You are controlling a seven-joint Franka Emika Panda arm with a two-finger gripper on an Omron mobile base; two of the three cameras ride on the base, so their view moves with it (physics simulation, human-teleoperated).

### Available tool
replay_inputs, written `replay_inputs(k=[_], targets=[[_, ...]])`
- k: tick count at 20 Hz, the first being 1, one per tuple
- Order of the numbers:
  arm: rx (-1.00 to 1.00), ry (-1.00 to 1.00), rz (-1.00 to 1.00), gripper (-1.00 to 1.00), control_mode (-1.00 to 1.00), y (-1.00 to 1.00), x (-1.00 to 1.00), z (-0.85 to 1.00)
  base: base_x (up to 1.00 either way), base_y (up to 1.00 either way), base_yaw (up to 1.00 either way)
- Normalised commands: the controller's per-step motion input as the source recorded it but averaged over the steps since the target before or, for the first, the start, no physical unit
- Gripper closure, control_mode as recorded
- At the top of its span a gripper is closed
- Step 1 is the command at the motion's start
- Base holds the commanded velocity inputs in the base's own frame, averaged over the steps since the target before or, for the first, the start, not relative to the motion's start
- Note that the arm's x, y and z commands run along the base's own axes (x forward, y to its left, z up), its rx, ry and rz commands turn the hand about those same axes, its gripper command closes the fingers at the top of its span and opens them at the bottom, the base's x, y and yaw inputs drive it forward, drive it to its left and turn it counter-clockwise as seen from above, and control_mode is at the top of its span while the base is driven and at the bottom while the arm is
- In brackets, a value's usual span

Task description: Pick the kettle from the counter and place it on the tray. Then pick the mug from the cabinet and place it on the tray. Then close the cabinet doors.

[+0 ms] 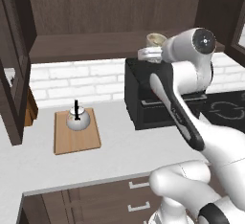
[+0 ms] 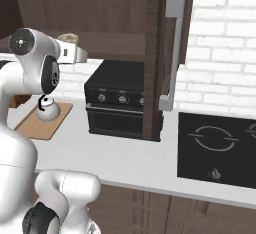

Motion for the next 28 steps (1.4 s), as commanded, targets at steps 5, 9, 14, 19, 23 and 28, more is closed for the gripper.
replay_inputs(k=[5, 9, 14, 19, 23, 28], targets=[[0.0, 0.01, 0.92, 1.0, -1.0, 0.51, -0.47, -0.26, 0.0, 0.0, 0.0], [-0.05, 0.06, 0.66, 1.0, -1.0, 0.56, -0.44, -0.34, 0.0, 0.0, 0.0], [-0.11, 0.07, 0.28, 1.0, -1.0, 0.52, -0.11, -0.17, 0.0, 0.0, 0.0], [-0.15, 0.15, 0.14, 1.0, -1.0, 0.6, 0.0, -0.32, 0.0, 0.0, 0.0], [-0.12, 0.16, 0.08, 1.0, -1.0, 0.64, 0.01, -0.63, 0.0, 0.0, 0.0], [-0.06, 0.12, 0.07, 1.0, -1.0, 0.54, 0.09, -0.85, 0.0, 0.0, 0.0]])
